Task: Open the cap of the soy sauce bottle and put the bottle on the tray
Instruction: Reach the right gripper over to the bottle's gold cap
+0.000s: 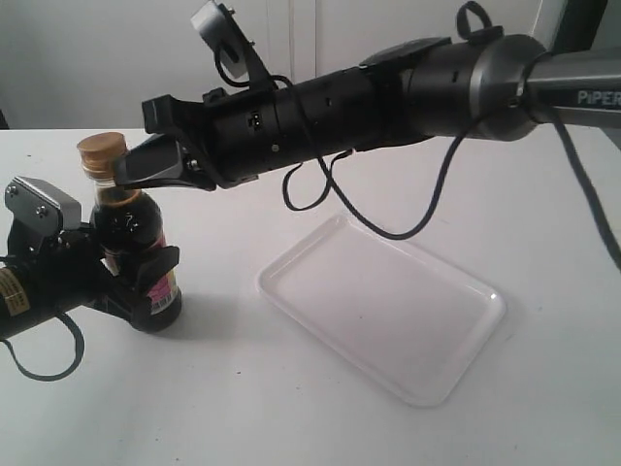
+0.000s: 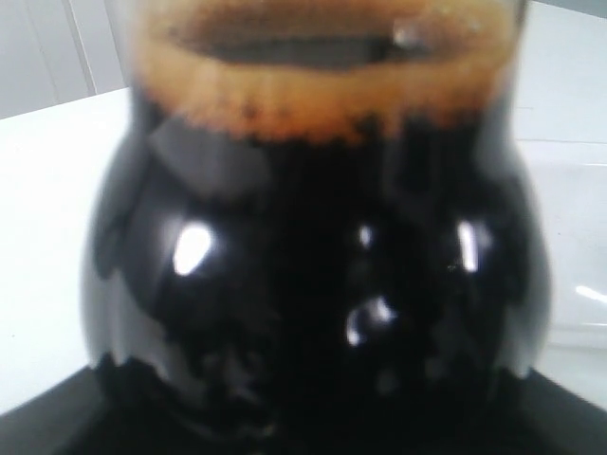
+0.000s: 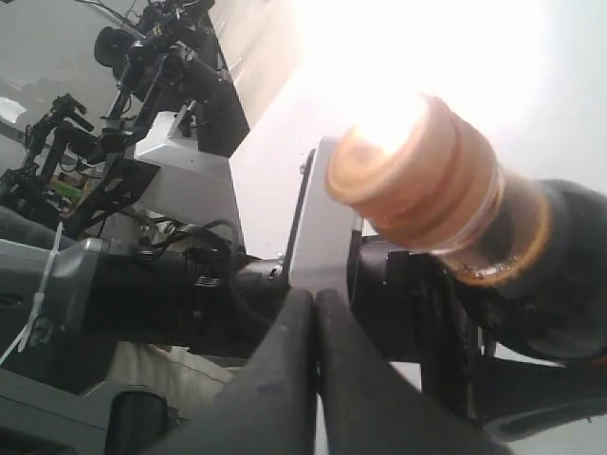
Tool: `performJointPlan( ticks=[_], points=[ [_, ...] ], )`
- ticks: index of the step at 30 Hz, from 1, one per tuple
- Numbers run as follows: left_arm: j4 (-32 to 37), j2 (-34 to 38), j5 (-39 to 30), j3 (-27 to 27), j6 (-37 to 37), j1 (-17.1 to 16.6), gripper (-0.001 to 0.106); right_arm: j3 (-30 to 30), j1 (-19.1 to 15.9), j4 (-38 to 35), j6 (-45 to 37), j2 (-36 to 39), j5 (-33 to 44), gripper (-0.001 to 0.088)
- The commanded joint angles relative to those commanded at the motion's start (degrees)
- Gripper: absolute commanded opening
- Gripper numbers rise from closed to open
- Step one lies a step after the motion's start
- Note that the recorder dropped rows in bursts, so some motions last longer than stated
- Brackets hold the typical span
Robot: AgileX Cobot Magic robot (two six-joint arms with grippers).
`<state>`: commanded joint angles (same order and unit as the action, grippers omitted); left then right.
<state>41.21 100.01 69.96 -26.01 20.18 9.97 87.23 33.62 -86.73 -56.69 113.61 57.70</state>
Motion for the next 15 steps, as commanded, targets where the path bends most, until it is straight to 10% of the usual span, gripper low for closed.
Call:
performJointPlan(
  ticks=[15],
  points=[
    [0.43, 0.0, 0.0, 0.0, -0.01, 0.0, 0.0, 6.43, 1.67, 0.0, 1.42, 5.86, -0.62, 0.0]
  ],
)
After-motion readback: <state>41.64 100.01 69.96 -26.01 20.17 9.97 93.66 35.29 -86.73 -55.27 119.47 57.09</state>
